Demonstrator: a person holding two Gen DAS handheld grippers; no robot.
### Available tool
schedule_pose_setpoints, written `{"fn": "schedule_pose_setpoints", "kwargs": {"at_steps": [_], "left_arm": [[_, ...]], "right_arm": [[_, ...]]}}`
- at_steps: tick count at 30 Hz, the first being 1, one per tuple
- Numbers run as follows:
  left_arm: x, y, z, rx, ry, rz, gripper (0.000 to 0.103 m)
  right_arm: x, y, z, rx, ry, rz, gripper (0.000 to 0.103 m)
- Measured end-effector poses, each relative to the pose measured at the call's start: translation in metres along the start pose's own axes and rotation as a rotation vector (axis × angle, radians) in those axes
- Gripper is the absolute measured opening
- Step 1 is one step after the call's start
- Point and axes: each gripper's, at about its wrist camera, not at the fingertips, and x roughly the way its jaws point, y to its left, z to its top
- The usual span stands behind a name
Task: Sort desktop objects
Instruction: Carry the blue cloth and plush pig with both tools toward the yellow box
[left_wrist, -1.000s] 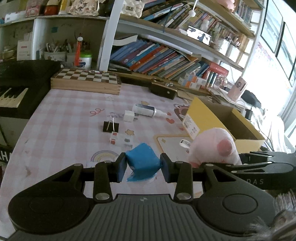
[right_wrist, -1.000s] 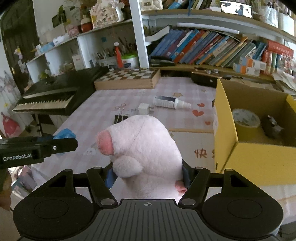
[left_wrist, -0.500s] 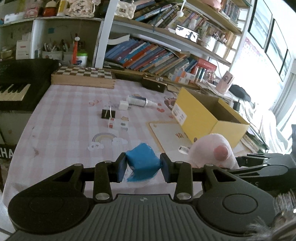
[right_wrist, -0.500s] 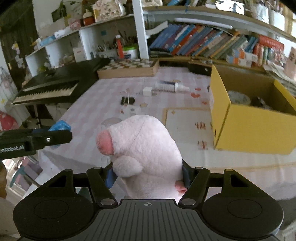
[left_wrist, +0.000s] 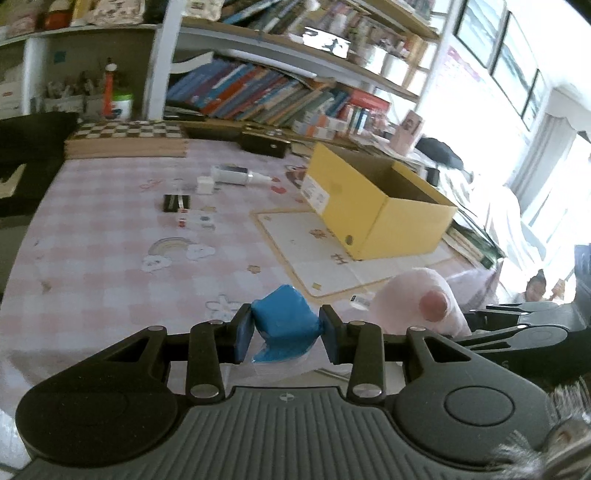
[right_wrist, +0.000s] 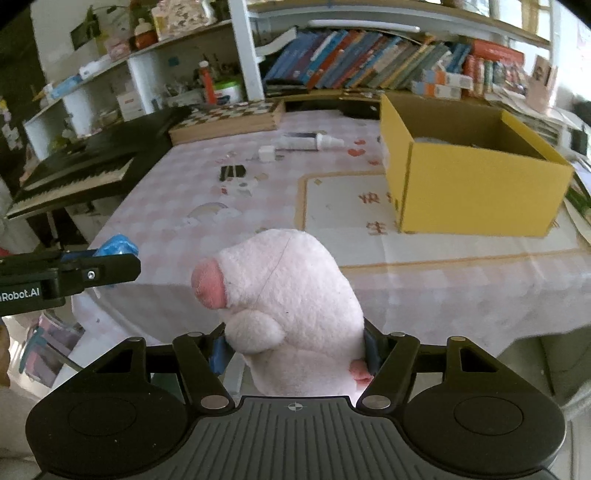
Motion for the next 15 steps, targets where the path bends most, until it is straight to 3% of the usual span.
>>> {"fn": "schedule_pose_setpoints", "kwargs": {"at_steps": [15], "left_arm": [[0.019,-0.031,-0.004,0.066,0.058,-0.121,0.035]], "right_arm": [[-0.021,-0.02,-0.023,0.081,0.015,-0.085,0.067]]}}
